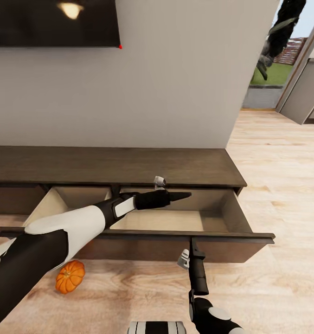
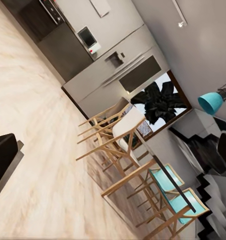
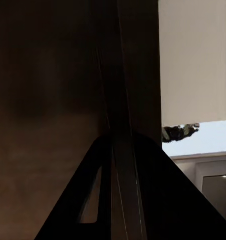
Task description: Place each of the two pumpkins and all three candles from the living room inside a cabinet in the living room (use any cabinet), then make sure every cabinet is closed, and position the cauldron so it is next to a table in the living room.
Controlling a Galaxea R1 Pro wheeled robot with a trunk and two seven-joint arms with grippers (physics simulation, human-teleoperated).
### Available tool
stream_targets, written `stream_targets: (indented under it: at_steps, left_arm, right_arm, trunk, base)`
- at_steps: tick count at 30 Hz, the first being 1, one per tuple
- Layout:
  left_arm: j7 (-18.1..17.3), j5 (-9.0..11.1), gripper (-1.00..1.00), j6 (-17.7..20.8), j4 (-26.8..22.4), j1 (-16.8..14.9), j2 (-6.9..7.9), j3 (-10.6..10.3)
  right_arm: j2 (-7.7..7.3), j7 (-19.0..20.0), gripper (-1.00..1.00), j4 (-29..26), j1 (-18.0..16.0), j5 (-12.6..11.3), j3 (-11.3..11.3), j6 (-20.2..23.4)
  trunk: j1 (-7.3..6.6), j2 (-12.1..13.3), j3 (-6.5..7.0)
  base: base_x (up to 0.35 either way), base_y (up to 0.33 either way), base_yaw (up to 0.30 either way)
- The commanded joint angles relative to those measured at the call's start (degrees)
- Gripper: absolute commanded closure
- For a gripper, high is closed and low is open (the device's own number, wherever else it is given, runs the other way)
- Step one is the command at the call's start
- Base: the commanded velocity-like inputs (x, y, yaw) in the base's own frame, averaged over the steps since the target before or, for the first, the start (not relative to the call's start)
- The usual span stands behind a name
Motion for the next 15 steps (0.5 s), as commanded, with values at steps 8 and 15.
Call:
stream_targets:
  at_steps: [8, 15]
  left_arm:
    - [0.0, 0.0, -1.00, 0.0, 0.0, 0.0, 0.09, 0.0]
    - [0.0, 0.0, -1.00, 0.0, 0.0, 0.0, 0.10, 0.0]
  right_arm:
    - [-0.04, 0.4, 1.00, 0.1, 0.0, -0.8, -0.8, -0.3]
    - [-0.04, 0.4, 1.00, 0.1, 0.0, -0.9, -0.8, -0.3]
  trunk:
    - [0.00, 0.0, -0.01]
    - [0.00, 0.0, -0.01]
  base:
    - [-0.010, 0.000, 0.000]
    - [0.000, 0.000, 0.000]
